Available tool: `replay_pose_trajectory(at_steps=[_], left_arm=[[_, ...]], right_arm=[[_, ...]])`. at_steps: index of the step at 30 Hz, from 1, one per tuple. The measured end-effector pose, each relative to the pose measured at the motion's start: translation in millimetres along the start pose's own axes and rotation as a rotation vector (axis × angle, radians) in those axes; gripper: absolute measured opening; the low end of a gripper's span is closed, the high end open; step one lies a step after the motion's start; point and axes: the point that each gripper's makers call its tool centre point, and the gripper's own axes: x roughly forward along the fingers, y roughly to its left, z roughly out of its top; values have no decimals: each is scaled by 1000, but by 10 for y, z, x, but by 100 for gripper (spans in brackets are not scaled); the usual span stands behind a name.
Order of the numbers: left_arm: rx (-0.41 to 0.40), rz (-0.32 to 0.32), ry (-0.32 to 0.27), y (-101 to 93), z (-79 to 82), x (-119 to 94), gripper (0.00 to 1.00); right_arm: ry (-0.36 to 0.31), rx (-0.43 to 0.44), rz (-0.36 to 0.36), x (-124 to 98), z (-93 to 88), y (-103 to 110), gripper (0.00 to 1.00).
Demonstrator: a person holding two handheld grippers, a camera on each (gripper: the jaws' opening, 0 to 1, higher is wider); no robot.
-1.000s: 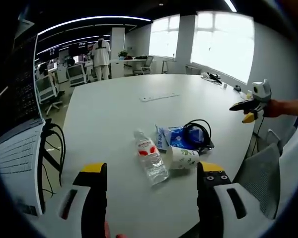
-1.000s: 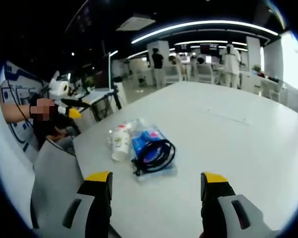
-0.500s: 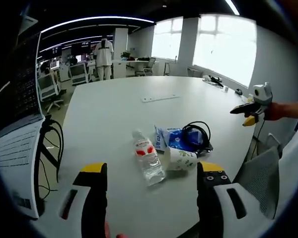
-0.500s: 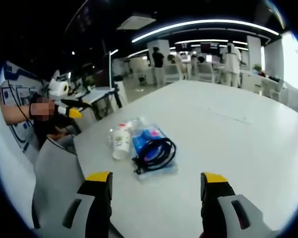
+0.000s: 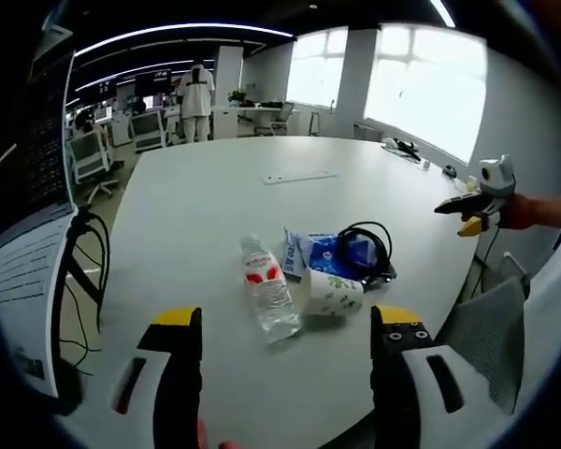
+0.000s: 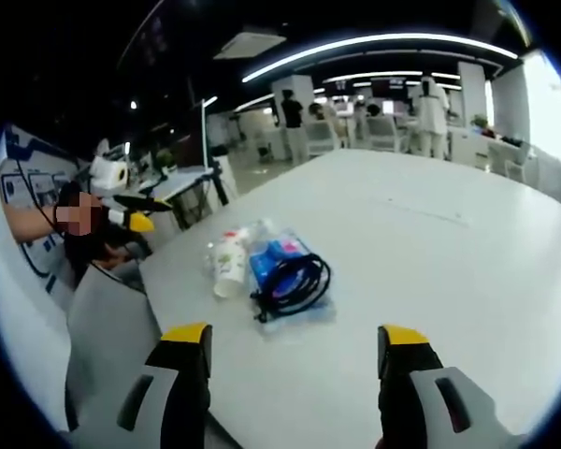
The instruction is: Arrange the tabletop items into an orderly group along one side of the table until the central work area is clear of visible clutter.
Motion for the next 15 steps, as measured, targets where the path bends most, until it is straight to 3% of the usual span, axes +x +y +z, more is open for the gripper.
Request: replay_pose_trajectory(at_steps=[15], left_arm=[[-13, 18, 15, 49, 11, 50, 72]], right_arm=[[-9, 11, 8, 9, -12, -16, 73]])
